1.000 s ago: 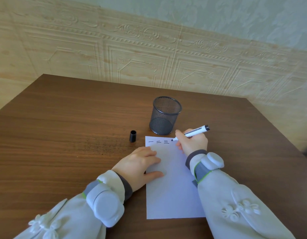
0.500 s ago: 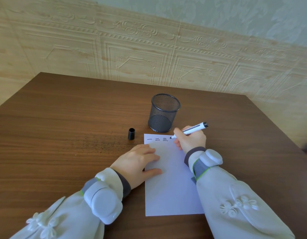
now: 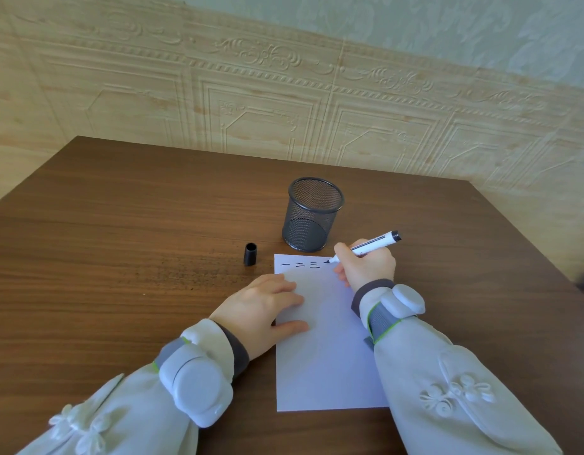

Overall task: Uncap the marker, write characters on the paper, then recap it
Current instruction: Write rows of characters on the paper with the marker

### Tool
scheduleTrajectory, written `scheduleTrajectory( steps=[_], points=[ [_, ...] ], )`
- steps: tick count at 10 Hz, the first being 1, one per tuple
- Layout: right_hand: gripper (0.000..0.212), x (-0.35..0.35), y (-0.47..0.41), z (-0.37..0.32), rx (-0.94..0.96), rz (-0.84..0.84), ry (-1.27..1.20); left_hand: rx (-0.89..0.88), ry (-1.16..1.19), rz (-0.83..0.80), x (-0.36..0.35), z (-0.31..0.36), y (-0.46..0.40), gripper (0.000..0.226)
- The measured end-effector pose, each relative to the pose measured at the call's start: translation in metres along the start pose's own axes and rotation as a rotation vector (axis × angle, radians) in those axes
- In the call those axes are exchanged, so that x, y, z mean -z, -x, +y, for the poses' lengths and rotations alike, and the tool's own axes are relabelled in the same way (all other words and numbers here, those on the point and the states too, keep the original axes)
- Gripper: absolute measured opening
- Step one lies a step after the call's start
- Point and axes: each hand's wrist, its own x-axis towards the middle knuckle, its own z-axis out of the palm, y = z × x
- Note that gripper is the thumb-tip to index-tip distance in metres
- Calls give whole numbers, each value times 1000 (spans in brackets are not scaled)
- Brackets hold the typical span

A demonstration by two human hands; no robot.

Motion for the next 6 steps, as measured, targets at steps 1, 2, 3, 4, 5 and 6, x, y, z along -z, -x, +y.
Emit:
scheduleTrajectory(
  steps=[1, 2, 3, 4, 5, 6],
  points=[
    [20, -1, -1, 1, 13, -25, 21, -4, 1, 4, 0, -1, 0, 51],
    [18, -1, -2, 2, 3, -18, 25, -5, 8, 6, 0, -1, 1, 51],
    [20, -1, -4, 2, -29, 36, 30, -3, 11, 5, 0, 0, 0, 51],
    [20, 0, -4, 1, -46, 55, 20, -4, 11, 4, 0, 0, -1, 51],
    [20, 0, -2, 0, -31, 47, -7, -5, 8, 5, 1, 0, 0, 50],
    [21, 0, 0, 0, -5, 12, -3, -4, 0, 3, 1, 0, 0, 51]
  ],
)
